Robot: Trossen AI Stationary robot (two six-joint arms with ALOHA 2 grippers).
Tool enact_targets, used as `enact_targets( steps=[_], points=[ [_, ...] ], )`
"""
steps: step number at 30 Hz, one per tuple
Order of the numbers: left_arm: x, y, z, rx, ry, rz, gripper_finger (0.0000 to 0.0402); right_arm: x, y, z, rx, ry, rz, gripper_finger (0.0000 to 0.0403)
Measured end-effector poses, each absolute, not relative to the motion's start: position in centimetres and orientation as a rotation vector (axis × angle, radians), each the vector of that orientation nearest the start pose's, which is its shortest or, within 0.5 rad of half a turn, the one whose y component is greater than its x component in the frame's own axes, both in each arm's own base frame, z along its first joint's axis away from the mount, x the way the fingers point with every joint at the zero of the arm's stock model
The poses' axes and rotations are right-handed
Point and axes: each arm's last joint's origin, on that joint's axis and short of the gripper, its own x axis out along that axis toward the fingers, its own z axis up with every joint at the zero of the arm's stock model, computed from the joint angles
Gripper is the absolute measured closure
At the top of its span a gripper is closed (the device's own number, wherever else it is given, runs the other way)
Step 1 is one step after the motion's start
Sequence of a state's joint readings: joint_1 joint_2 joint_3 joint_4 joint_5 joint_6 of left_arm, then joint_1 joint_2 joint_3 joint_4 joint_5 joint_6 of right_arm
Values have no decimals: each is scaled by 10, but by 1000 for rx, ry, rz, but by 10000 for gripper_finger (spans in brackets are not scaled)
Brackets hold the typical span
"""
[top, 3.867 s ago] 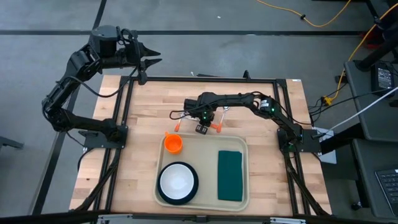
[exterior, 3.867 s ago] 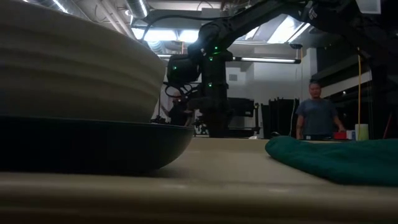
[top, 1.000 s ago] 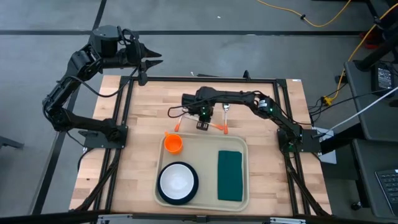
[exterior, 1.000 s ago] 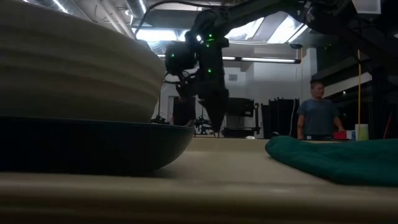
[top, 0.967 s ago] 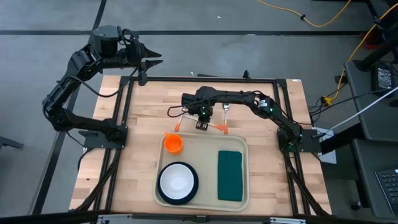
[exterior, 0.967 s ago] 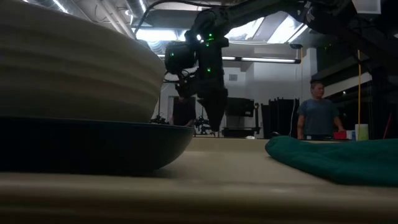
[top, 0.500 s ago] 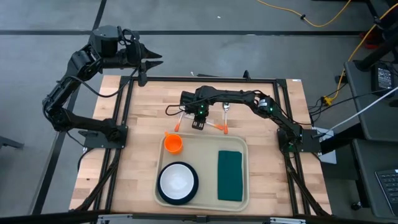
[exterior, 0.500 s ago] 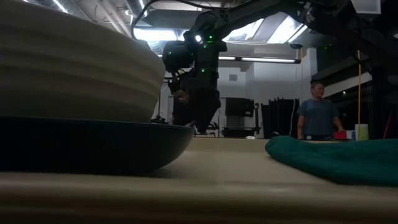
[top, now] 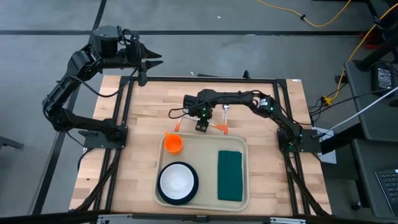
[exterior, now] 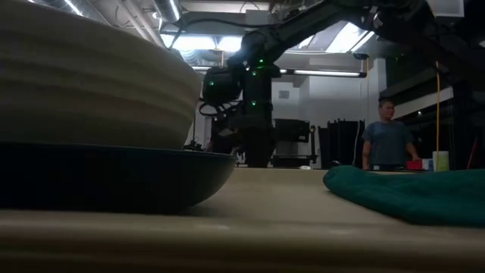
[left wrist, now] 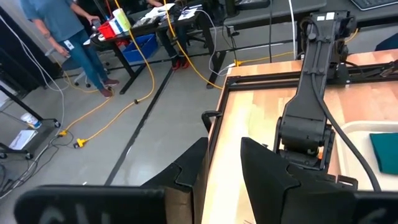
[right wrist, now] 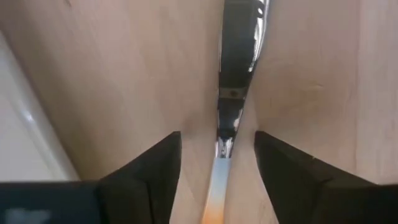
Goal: Set up tray
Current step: Put the knife on the napkin
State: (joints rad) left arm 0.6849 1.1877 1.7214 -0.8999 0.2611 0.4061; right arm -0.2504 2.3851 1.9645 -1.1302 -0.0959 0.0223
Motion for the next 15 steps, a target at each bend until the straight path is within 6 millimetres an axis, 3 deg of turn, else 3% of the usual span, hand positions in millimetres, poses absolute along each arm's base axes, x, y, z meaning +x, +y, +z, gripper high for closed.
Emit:
enact_targets(
  steps=[7, 15],
  points=[
    [153, 115, 491, 233, 397, 346, 313, 447, -112, 137, 279, 1512, -139, 213],
    [153, 115, 491, 233, 398, 347, 313, 448, -113, 136, 258, 1513, -163, 281]
  ],
)
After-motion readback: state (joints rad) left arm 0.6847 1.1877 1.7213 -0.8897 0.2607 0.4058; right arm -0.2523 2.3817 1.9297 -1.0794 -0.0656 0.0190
